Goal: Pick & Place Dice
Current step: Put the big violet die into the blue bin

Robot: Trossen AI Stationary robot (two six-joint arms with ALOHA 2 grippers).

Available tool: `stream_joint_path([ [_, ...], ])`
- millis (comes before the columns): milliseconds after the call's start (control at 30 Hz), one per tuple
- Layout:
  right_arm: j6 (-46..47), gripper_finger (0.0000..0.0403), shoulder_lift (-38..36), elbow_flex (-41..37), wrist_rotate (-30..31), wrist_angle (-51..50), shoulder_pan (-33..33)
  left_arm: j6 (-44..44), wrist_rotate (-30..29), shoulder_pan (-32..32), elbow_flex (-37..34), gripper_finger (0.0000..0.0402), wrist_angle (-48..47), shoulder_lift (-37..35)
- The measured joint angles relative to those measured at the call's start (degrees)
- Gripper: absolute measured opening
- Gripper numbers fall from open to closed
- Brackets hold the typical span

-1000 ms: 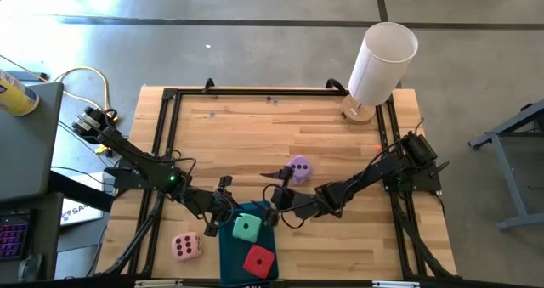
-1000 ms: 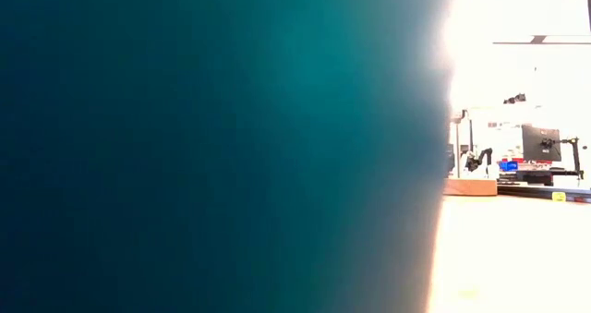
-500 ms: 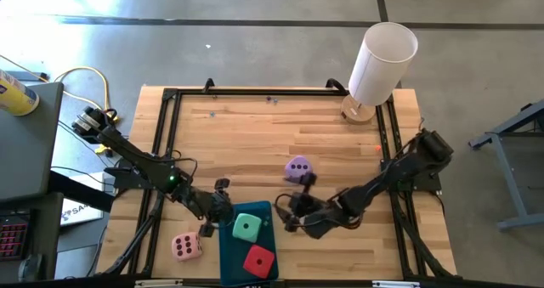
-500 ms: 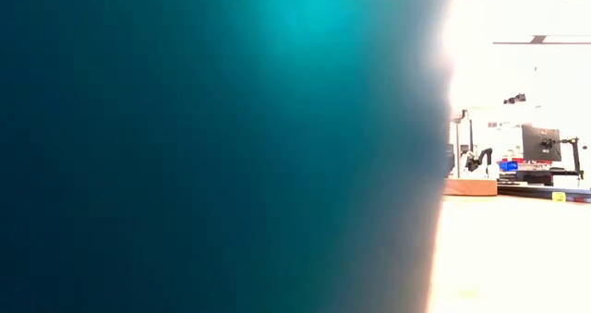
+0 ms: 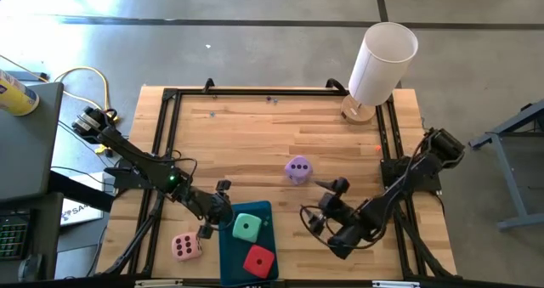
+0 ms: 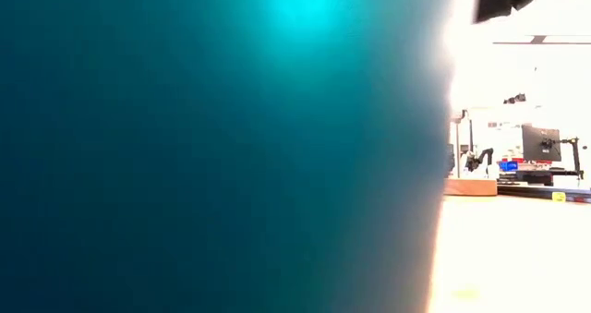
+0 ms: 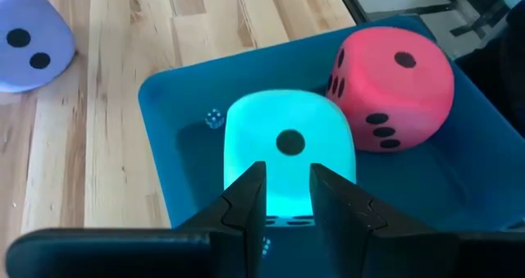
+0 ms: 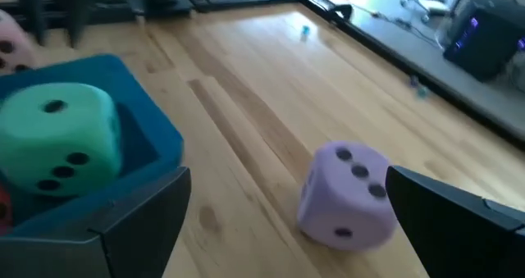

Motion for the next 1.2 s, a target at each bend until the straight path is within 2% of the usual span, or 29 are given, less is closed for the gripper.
stream_joint_path([
  [167,7.23,0.0400,0.02,-4.97,2.57,0.36,1.19,0.02,-0.17,0.00,0.00,0.0091,0.58,0.00],
  [367,11.66,0.0400,0.04,-12.20,5.91,6.53,1.46,-1.70,-2.21,0.39,0.02,0.0091,9.24,0.28],
  [533,8.14,0.0400,0.06,-18.16,8.20,16.86,1.44,-0.67,-1.86,0.37,0.02,0.0091,12.68,0.31],
  [667,1.11,0.0400,0.07,-22.19,10.28,27.66,1.36,2.22,-2.49,0.39,0.02,0.0091,15.42,0.31],
  [800,-5.16,0.0400,0.83,-23.72,11.40,34.39,0.28,6.48,-2.56,0.38,0.04,0.0091,17.30,0.31],
  [967,-6.29,0.0400,4.10,-24.04,11.50,36.13,-1.39,8.63,-2.60,0.77,0.04,0.0091,17.63,0.33],
  [1200,-3.49,0.0400,7.39,-24.04,15.84,37.27,-1.84,8.59,-2.65,0.76,0.04,0.0091,17.71,0.33],
])
